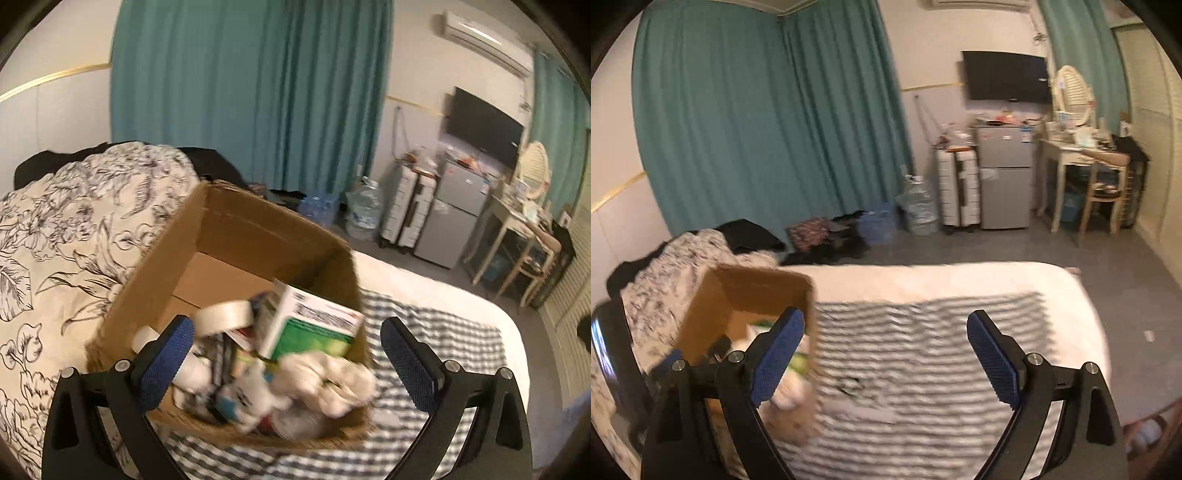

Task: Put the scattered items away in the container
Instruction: 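Carry the tape roll and grey tube into the box and open both tools, then grasp the white bent tube with the left tool while the right tool grasps the black rubber ring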

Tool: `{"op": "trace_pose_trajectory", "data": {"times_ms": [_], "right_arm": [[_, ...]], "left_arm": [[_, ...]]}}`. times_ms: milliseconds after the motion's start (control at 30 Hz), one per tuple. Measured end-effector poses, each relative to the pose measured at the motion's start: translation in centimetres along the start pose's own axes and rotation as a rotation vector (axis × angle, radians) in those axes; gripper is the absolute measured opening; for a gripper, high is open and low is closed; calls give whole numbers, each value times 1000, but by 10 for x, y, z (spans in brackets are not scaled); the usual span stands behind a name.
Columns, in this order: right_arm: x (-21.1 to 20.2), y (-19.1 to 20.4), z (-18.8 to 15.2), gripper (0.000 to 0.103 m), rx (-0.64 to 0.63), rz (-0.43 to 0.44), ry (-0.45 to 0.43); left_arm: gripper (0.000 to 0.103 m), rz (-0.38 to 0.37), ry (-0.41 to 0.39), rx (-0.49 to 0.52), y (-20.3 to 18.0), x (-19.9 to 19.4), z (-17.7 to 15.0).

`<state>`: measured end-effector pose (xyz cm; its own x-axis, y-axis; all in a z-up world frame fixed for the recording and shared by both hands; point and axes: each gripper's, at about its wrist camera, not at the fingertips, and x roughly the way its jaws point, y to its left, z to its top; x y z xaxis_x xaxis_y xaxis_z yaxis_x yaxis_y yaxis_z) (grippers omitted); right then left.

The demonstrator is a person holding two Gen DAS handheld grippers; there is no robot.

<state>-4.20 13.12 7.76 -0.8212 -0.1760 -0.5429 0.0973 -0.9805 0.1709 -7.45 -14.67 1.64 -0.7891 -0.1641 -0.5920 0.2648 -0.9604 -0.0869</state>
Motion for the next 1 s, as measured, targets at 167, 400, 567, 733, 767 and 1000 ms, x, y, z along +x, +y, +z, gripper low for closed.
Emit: {"op": "trace_pose_trajectory", "data": {"times_ms": [167,400,567,733,767,1000], "right_arm": [[-25,-34,-45,91,-76,-85,39],[-23,-77,-71,91,-55,-105,90],[-9,-103,-73,91,14,-70,88],[20,-122,-88,91,71,-57,139],[26,-126,-90,91,82,-53,150],[58,-135,-105,91,89,-49,183]], "left_arm": [[103,-49,5,114,-41,-8,-30],[103,-178,135,259,-114,7,-94],[103,-109,231,335,-145,49,-127],[103,24,297,236,-135,95,-141],[103,61,291,226,-134,100,-143],[103,166,304,43,-124,137,-145]]}}
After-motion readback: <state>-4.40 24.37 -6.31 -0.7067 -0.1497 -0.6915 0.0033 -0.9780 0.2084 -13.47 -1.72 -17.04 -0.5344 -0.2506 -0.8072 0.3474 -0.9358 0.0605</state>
